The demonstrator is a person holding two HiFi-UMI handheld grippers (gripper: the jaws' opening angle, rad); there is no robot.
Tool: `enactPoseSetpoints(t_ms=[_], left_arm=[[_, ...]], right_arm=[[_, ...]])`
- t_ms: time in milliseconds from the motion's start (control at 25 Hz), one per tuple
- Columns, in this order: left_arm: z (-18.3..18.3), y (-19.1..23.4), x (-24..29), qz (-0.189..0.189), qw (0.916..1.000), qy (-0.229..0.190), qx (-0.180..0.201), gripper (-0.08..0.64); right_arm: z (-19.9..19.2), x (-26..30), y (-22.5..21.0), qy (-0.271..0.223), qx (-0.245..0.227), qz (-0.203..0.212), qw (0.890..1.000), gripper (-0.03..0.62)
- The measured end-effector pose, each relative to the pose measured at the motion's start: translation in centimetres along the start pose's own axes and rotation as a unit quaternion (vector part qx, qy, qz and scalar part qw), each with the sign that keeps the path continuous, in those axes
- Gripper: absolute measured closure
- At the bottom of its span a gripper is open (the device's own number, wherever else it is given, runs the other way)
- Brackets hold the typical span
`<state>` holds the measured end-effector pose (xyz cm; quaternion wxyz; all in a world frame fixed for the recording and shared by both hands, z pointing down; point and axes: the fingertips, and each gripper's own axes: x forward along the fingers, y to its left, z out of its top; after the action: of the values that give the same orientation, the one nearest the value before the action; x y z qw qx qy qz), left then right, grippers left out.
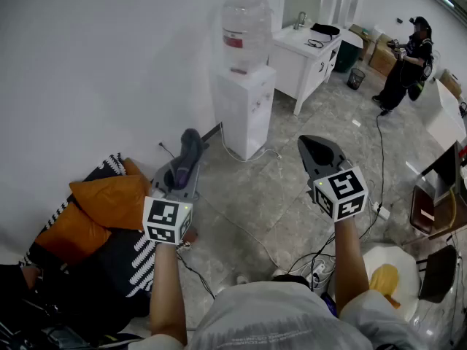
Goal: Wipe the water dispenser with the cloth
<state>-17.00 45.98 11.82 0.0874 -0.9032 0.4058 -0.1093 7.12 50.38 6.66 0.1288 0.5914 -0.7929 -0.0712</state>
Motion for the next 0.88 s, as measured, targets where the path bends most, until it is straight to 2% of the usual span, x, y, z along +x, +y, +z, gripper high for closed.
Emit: enactPoseSetpoints(t_ms=[320, 480, 640, 760, 880], left_arm=[[-1.6, 2.8, 1.8, -0.005, 1.0000, 0.004, -0.006, 0.483], [-2.0, 3.5, 4.6, -0.008, 0.9999, 0.009, -0.007, 0.483], [-2.6, 3.6, 8.2, -0.020, 0.9996, 0.018, 0.003, 0.483], [-3.5, 4.5, 11.8, -0.016, 0.9995, 0.027, -0.009, 0.483], [-4.2, 6.1, 16.5, -0.007, 0.9990, 0.038, -0.022, 0.482]], right_arm=[[0.0, 1.9, 0.2, -0.021, 0.039, -0.006, 0.999, 0.577], [-0.5, 3.9, -1.0, -0.018, 0.036, -0.012, 0.999, 0.577], [-1.9, 6.9, -3.0, -0.017, 0.046, -0.006, 0.999, 0.577], [-3.0, 10.4, -5.5, -0.021, 0.067, 0.005, 0.998, 0.577], [-4.5, 15.1, -8.6, -0.016, 0.068, 0.016, 0.997, 0.577]])
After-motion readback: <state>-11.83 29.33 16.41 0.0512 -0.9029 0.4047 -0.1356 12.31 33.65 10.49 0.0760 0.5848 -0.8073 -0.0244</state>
